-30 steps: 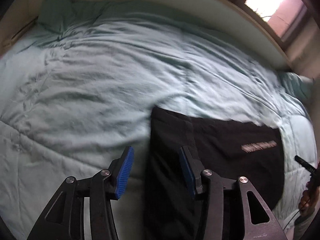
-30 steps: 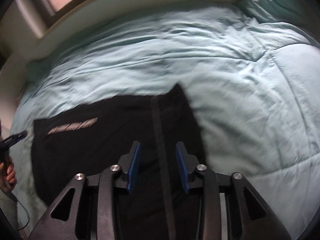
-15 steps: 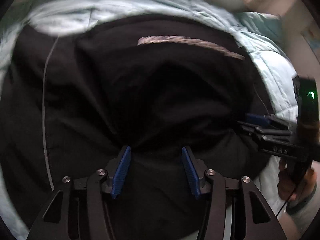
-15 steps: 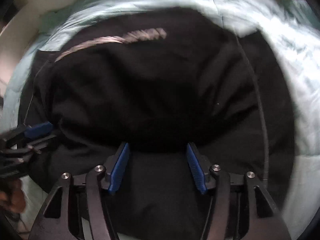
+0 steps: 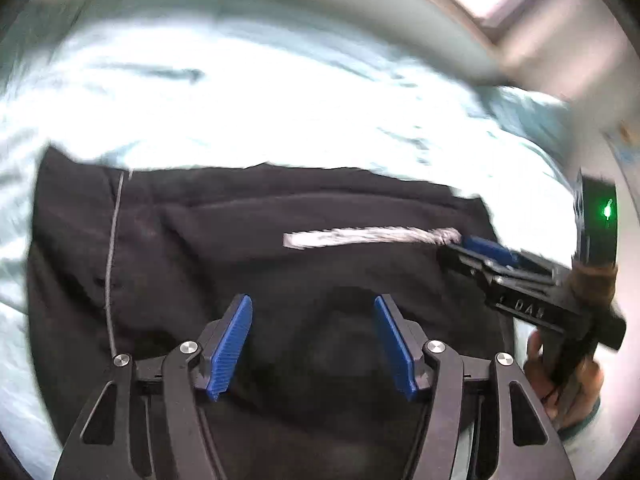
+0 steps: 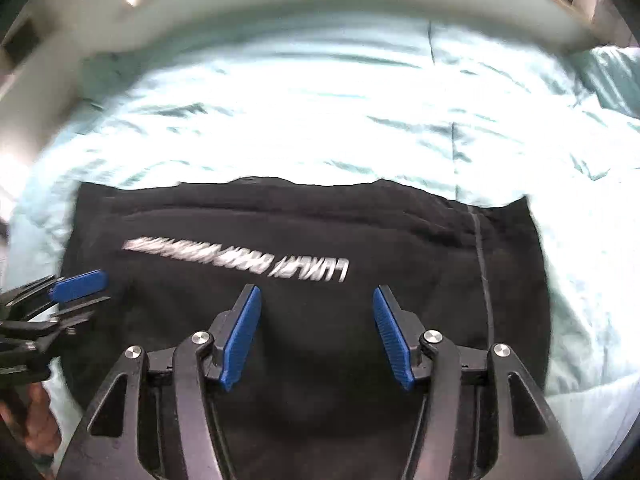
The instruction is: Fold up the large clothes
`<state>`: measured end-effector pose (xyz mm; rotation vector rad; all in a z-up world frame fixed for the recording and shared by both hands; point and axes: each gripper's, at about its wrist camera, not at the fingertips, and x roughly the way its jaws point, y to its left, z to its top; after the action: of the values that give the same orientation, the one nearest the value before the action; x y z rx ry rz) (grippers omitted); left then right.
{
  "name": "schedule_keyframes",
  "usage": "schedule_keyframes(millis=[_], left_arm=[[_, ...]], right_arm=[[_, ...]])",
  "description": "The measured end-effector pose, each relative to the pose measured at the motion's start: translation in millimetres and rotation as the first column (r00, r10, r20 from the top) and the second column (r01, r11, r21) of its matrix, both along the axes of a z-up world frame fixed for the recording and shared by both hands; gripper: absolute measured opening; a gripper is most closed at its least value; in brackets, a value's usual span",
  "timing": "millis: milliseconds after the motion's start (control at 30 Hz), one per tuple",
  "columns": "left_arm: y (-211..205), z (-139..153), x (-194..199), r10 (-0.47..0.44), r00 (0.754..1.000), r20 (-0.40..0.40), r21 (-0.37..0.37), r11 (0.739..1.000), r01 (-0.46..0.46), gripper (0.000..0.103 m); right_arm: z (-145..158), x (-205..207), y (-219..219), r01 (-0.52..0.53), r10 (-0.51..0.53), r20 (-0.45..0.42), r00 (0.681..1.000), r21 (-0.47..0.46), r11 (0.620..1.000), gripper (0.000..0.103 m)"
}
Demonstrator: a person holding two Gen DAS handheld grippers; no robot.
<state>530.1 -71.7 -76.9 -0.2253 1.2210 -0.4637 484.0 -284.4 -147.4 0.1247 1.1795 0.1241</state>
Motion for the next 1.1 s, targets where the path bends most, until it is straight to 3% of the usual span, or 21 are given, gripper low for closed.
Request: schedule_keyframes(millis=[67,167,300,433,533,567,700,867,967,1100], left_arm=[[12,-31,22,0.071,0.994,-0.086,-0.012,0.997,-0.073,0.065],[14,-39,39,0.082,0.993,-0.079,-0.005,0.997,-0.083,0.065],[6,-27,29,0.031,0.999,-0.032,0.072,0.997,-0.028,0.066],[18,7,-6,0.001,1.0,0.023,0.032,0.999,-0.001,0.066],[31,30,-47,-0.041,0.997,0.063,0.027,0.999,0.039,0.066],[35,33,-59,-0.056,0.997,0.062,0.025,0.998,0.054,0.066],[46,18,-101,-0.09,0.995,-0.033,0.009,0.996,0.091,0.066],[45,-31,-111,-0.032,0.994,-0.106,0.071,0.997,0.04,0.065],[37,-20,-111,-0.021,0.996,-0.084,0.121,0.992,0.031,0.066],[38,-2,-120,-0.051,0.998,-0.045,0.18,0.982,0.058,0.066]], right_arm=[[-37,20,-1,0.025,-0.018,-0.116,0.993,0.052,0.998,0.064],[-56,33,-4,0.056,-0.041,-0.168,0.985,0.081,0.995,0.065],[-47,24,-4,0.065,-0.054,-0.158,0.986,0.069,0.995,0.065],[-10,-7,-11,0.029,-0.021,-0.074,0.997,0.111,0.993,0.065],[13,-58,-5,-0.086,0.086,-0.02,0.996,-0.026,0.996,0.065],[15,-77,-2,-0.109,0.109,-0.019,0.994,-0.033,0.993,0.065],[2,-120,-6,-0.097,0.101,-0.074,0.992,0.061,0.993,0.065],[-48,-118,-21,0.056,-0.02,-0.21,0.977,0.17,0.984,0.065],[-46,-109,-26,0.092,-0.045,-0.245,0.968,0.184,0.979,0.065],[-30,-118,-33,0.09,-0.046,-0.221,0.974,0.19,0.978,0.065]])
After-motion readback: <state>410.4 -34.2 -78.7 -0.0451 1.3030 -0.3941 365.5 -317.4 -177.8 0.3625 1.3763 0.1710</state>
